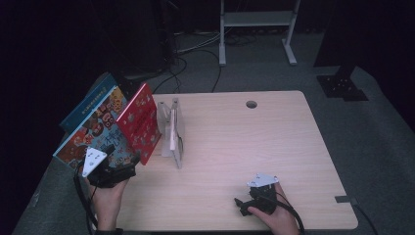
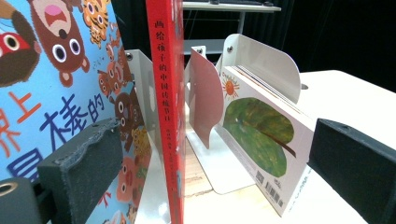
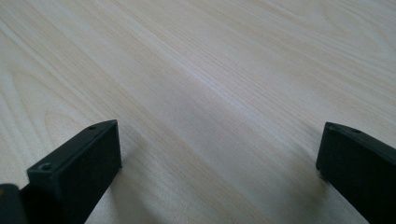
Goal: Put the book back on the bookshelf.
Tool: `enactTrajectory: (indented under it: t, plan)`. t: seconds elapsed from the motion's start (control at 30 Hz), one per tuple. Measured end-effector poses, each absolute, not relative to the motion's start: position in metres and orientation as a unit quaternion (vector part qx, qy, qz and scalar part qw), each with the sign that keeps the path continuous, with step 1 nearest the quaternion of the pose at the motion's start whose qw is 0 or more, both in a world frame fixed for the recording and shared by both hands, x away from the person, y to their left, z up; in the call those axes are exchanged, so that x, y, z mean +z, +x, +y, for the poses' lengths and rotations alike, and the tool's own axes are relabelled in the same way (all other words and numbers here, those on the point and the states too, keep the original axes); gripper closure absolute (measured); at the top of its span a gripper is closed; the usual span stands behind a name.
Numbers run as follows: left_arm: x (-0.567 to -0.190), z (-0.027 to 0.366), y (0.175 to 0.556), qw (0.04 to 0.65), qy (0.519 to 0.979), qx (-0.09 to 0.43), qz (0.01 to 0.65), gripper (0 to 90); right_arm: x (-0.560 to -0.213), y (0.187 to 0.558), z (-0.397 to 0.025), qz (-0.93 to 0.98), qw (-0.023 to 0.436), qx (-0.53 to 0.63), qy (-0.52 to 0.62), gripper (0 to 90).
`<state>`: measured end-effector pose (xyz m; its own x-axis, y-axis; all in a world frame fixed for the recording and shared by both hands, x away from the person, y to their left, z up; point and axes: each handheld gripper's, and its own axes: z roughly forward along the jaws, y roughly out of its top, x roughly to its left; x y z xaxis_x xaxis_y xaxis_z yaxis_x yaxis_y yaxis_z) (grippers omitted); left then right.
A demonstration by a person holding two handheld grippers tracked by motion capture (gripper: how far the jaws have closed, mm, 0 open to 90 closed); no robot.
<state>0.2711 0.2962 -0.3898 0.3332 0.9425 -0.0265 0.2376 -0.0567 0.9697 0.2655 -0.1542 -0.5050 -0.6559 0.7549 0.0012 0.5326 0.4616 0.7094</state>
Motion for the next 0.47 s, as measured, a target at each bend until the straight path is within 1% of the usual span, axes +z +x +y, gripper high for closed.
enactTrajectory:
  t: [0.47]
  plan:
    - [-0.3907, 0.295, 0.2665, 0.516, 0.637, 0.341, 0.459, 1.5, -0.5049, 0.2655, -0.1542, 0.84, 0.159, 0.35, 0.383, 0.0]
